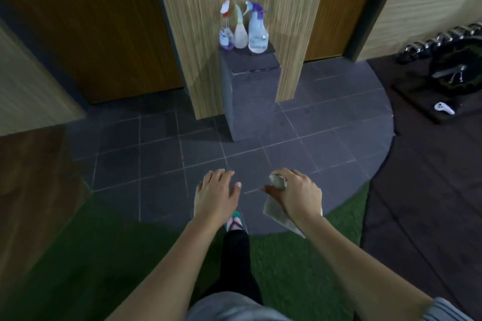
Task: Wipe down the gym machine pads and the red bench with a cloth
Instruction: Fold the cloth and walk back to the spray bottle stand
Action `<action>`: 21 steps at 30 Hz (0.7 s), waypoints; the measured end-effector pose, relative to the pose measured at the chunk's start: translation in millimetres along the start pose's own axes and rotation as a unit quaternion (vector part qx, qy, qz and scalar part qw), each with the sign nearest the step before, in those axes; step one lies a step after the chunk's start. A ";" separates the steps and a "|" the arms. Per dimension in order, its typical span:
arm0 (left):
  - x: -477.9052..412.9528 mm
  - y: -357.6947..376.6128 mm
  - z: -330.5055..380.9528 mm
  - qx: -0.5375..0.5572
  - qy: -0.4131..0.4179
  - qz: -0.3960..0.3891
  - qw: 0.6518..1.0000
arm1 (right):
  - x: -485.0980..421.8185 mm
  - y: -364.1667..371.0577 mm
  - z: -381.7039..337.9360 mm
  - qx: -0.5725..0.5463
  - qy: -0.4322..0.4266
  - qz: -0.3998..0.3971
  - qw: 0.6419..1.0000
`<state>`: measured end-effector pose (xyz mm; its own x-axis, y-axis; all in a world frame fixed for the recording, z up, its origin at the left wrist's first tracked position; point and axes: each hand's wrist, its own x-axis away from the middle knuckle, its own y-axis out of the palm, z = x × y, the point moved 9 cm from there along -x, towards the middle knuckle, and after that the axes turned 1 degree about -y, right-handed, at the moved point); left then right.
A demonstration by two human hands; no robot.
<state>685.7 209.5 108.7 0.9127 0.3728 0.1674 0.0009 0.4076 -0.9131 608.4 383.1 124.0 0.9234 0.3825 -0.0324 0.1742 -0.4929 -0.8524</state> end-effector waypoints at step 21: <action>-497.4 -53.5 65.8 0.003 -0.032 0.013 0.999 | -519.6 -13.1 40.2 0.029 -0.048 0.007 0.998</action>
<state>204.8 57.1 98.7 0.8846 0.4351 0.1679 -0.0242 0.4025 -0.9151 112.6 222.2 131.1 0.8880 0.4507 -0.0913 0.1397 -0.4535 -0.8803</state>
